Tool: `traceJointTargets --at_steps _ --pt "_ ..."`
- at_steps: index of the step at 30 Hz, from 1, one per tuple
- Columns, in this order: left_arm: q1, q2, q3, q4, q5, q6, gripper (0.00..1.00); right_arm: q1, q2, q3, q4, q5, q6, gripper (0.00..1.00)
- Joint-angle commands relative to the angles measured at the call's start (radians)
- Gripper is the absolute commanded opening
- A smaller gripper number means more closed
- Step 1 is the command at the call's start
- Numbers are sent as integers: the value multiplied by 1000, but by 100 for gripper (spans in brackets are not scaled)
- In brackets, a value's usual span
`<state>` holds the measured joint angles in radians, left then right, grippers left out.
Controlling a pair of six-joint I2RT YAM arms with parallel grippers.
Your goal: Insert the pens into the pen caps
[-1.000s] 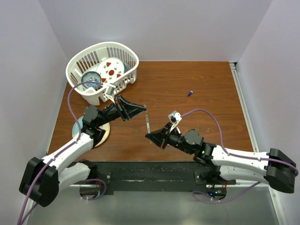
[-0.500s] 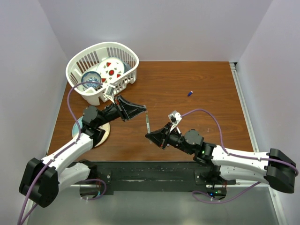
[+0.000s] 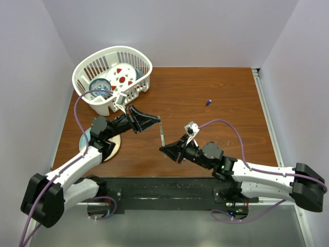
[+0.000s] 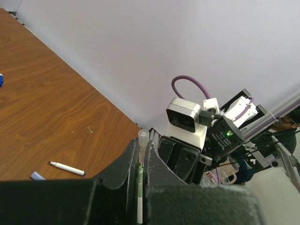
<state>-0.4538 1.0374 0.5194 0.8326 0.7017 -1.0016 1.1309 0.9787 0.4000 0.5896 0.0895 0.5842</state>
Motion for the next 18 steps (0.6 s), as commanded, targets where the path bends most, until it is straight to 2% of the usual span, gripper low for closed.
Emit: traceJointTargets --at_steps 1,18 --pt "-3 -17 4 -10 9 41 0 -5 -23 46 38 18 5 0" --pt "-3 -33 44 -154 -24 159 0 -5 -38 40 16 10 8 0"
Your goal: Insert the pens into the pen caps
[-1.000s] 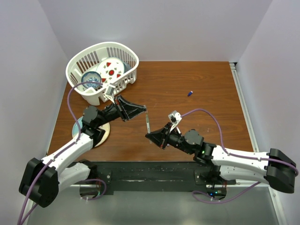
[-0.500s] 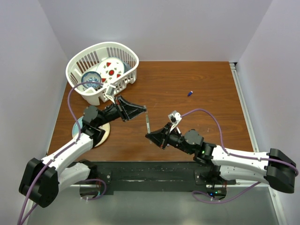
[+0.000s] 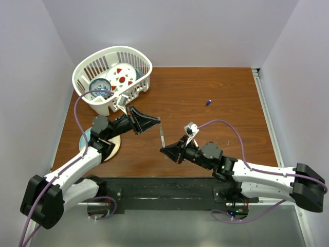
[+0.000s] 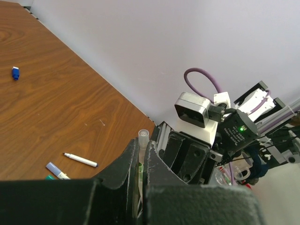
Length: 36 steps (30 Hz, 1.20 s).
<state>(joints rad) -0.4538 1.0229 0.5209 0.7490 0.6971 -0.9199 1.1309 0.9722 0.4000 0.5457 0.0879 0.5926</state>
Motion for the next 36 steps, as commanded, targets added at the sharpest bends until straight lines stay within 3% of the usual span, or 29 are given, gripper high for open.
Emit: traceJointTargets --at_steps 1,12,24,36 --pt "-3 -24 45 -82 -24 84 0 -3 -33 42 59 13 -1 0" --pt "-2 -40 74 -142 -19 110 0 -2 -24 53 46 19 -7 0" --pt "-5 -70 -87 43 105 -43 0 -39 45 215 0 20 -102 0" --pt "-26 -73 -145 -108 151 105 0 -131 30 312 -18 -22 -195 0"
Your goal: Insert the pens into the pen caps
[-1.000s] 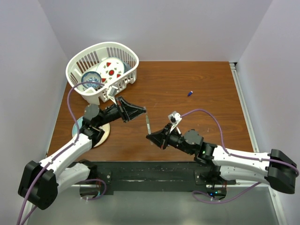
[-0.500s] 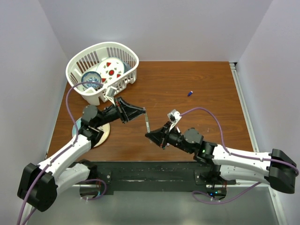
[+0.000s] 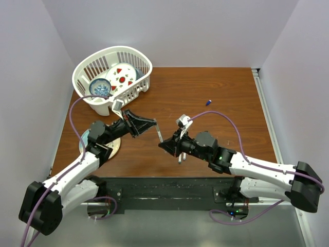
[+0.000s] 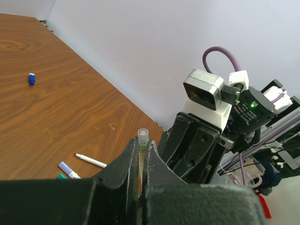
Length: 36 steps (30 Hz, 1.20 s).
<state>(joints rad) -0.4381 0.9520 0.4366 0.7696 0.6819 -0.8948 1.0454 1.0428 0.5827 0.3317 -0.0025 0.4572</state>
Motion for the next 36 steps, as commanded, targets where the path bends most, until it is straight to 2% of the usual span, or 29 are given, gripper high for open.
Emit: traceJointTargets --at_steps 1,11,16,25,31,34,36 --pt "-45 -7 -77 -125 159 88 0 -47 -41 134 198 58 -78 0" --pt "-76 1 -174 60 199 5 0 -59 -4 210 268 -17 -140 0" --pt "-100 54 -197 74 217 14 0 -61 13 261 260 -42 -181 0" --pt "-110 60 -213 -24 212 77 0 -90 -20 270 236 -70 -249 0" --pt "-131 114 -208 -10 228 83 0 -93 -20 293 218 -97 -275 0" --pt "-134 87 -191 -9 209 71 0 -93 -7 307 187 -109 -261 0" --pt "-125 62 -133 -107 147 92 0 -94 2 296 153 -108 -224 0"
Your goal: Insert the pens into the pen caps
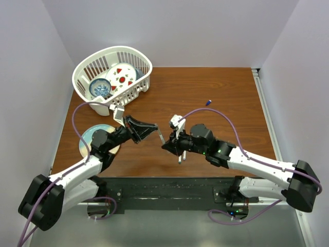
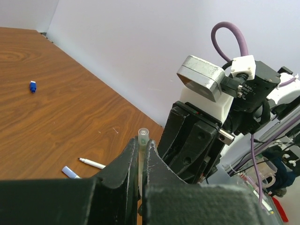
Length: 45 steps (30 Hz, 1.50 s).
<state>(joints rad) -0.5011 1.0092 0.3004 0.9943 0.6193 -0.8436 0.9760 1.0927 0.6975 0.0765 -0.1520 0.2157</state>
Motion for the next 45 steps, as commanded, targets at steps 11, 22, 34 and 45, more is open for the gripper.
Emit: traceJointTargets --at_steps 11,22,34,45 --pt "32 118 711 -1105 -183 311 43 -23 -83 -137 365 11 229 0" --pt "68 137 812 -1304 -415 405 100 -23 -4 -141 -6 262 539 0" --pt "72 -17 592 -1195 -487 370 100 -23 286 -56 -127 341 738 19" --pt "72 -87 493 -1226 -377 368 100 -19 450 59 -282 417 800 30"
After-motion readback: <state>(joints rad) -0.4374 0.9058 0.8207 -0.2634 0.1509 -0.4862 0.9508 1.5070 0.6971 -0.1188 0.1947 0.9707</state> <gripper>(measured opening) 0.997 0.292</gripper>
